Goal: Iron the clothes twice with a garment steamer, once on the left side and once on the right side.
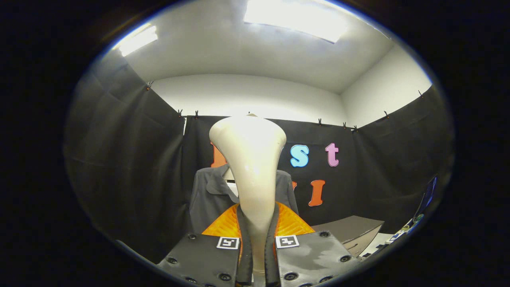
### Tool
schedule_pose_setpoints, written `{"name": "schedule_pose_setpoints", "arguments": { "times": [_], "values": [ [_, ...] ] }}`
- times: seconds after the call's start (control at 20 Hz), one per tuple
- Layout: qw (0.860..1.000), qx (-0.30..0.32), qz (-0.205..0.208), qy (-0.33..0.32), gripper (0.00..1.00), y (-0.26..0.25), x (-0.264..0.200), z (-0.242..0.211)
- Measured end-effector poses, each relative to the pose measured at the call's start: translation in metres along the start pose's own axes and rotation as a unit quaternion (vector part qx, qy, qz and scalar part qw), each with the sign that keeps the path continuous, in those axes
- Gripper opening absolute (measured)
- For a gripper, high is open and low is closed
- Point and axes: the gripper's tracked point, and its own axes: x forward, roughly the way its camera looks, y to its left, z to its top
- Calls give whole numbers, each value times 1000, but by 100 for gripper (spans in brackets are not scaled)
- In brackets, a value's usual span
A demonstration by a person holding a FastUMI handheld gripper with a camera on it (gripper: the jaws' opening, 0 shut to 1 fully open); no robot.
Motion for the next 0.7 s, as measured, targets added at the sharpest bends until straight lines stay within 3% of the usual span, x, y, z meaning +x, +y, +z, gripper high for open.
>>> {"name": "schedule_pose_setpoints", "arguments": {
  "times": [0.7],
  "values": [
    [1000, 7, 14, 10, 20, 4, 7, -13]
  ]
}}
